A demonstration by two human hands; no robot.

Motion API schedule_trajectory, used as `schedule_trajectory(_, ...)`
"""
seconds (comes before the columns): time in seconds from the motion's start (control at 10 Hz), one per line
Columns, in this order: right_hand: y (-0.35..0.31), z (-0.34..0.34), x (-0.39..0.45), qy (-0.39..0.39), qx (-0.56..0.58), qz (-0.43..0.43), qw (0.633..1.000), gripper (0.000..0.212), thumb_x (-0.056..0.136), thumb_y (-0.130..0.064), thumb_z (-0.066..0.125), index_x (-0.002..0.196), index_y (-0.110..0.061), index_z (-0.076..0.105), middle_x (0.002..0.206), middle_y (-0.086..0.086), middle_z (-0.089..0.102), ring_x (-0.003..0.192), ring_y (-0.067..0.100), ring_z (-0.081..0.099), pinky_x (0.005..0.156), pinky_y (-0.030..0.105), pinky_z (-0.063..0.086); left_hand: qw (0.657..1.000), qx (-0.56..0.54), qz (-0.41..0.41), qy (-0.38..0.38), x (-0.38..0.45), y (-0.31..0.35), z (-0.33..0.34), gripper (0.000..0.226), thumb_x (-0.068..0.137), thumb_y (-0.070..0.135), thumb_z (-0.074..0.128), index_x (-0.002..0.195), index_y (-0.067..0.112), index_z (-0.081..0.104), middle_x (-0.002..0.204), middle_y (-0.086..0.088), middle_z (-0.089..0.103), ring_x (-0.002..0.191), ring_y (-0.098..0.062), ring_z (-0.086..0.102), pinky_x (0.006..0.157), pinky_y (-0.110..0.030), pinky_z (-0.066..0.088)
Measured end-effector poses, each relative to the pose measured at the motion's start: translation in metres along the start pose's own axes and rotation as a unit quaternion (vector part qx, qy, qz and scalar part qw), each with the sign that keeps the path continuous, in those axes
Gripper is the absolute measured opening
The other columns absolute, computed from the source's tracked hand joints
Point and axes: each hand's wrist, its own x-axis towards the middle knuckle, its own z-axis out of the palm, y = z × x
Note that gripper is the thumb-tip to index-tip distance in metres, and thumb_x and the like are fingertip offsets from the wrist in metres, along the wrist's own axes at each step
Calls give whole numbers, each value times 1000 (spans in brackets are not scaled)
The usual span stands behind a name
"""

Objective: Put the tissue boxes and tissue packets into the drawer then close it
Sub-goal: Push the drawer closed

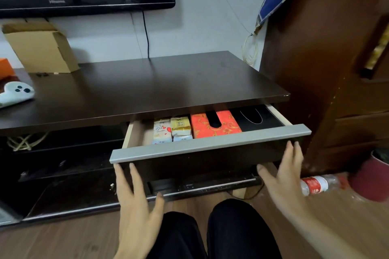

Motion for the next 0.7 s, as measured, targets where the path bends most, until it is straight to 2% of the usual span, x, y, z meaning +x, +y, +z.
schedule_trajectory(0.1, -9, 17, 11, 0, -7, 18, 1000, 99, 97, -20, 69, 164, -11, -3, 172, 1, -18, 158, 24, -6, 118, 31, 9, 1000, -7, 18, -11, 7, -2, 5, 102, 91, 16, 68, 160, 23, -7, 159, 15, -39, 153, -12, -16, 109, -31, 27)
schedule_trajectory(0.2, -14, 28, 32, -5, -7, 28, 1000, 99, 97, -18, 67, 164, -10, -5, 172, 4, -19, 158, 27, -9, 112, 28, 7, 1000, 16, 7, -18, 27, -5, 10, 98, 92, 18, 66, 160, 20, -4, 159, 14, -39, 154, -23, 7, 91, -27, 38)
schedule_trajectory(0.3, -18, 38, 56, -13, -18, 29, 999, 98, 97, -15, 67, 163, -9, -5, 172, 7, -18, 158, 31, -8, 112, 28, 10, 999, 33, 9, -31, 53, -11, 15, 96, 93, 18, 66, 161, 16, -2, 161, 9, -38, 153, -29, 17, 94, -30, 46)
schedule_trajectory(0.4, -23, 48, 79, -34, -42, 35, 998, 99, 96, -17, 67, 163, -11, -5, 172, 8, -18, 158, 33, -5, 123, 45, 15, 998, 38, 5, -55, 81, -19, 15, 94, 93, 19, 64, 160, 16, -2, 160, 9, -39, 144, -30, 39, 95, -36, 52)
schedule_trajectory(0.5, -22, 54, 107, -81, -75, 45, 993, 100, 96, -21, 68, 164, -13, -5, 172, 5, -19, 159, 34, 0, 124, 57, 19, 992, 72, -13, -99, 110, -24, 16, 92, 95, 21, 63, 161, 16, -1, 159, 10, -39, 117, -25, 62, 84, -35, 55)
schedule_trajectory(0.6, -27, 48, 129, -136, -64, 55, 987, 94, 97, -24, 67, 165, -17, 2, 174, 3, -8, 159, 30, 3, 126, 50, 16, 986, 64, -26, -151, 138, -26, 15, 89, 97, 20, 62, 161, 16, -1, 166, 5, -24, 150, -22, 27, 109, -30, 38)
schedule_trajectory(0.7, -23, 42, 140, -154, -11, 61, 986, 86, 97, -22, 67, 164, -22, 15, 172, 5, 16, 158, 27, 15, 126, 46, 19, 977, 72, -38, -199, 155, -29, 10, 84, 98, 18, 60, 161, 17, 5, 169, 0, -10, 155, -18, 1, 120, -33, 17)
